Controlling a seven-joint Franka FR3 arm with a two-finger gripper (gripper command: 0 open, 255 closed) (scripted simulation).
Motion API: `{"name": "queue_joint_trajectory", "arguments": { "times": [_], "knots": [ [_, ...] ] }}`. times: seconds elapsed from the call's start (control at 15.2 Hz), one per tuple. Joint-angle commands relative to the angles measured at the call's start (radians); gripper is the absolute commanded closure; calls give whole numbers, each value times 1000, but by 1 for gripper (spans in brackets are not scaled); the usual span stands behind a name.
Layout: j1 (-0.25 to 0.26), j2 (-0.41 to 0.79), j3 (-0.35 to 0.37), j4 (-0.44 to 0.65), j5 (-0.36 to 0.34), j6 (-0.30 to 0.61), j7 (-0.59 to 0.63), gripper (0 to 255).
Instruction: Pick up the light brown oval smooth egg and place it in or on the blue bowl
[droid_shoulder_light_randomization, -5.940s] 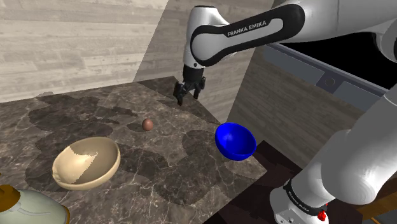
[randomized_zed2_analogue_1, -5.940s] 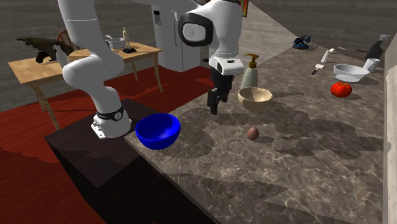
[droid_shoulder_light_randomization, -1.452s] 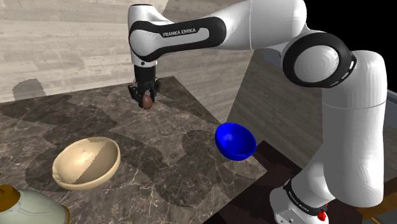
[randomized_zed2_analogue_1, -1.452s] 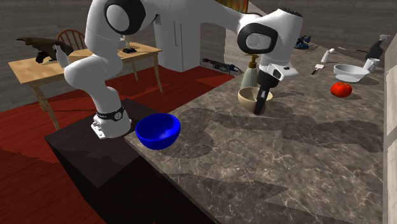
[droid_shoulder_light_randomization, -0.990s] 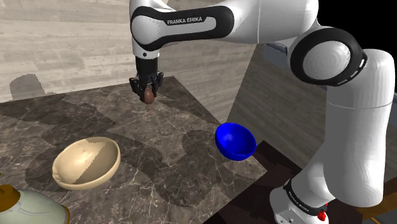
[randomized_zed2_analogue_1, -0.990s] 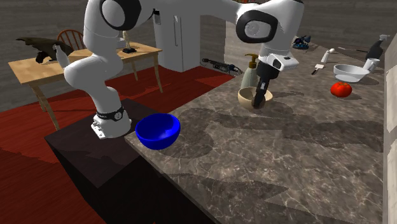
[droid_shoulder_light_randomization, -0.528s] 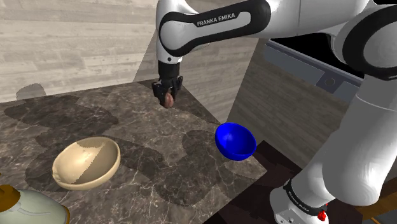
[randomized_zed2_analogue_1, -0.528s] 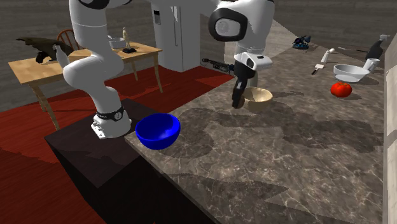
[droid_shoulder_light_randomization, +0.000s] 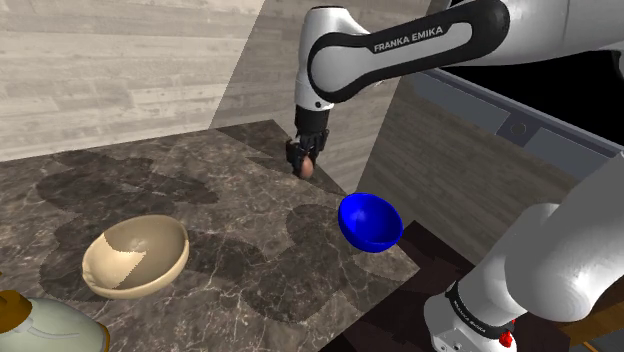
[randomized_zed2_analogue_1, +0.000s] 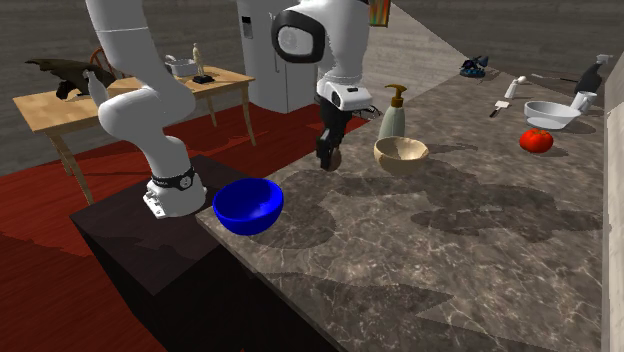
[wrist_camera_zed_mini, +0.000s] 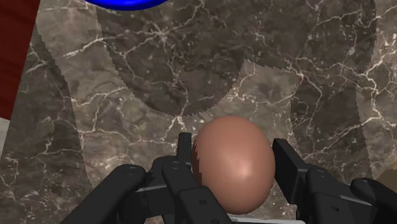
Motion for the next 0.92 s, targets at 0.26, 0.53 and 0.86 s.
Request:
{"name": "queue_joint_trajectory", "arguments": {
  "times": [0.26, 0.53, 0.86],
  "knots": [
    [-25, -217, -42, -231, 23, 9, -84, 255],
    [-42, -367, -80, -367, 19, -9, -139, 255],
    [-73, -562, -136, -516, -10, -60, -208, 255]
  ]
}}
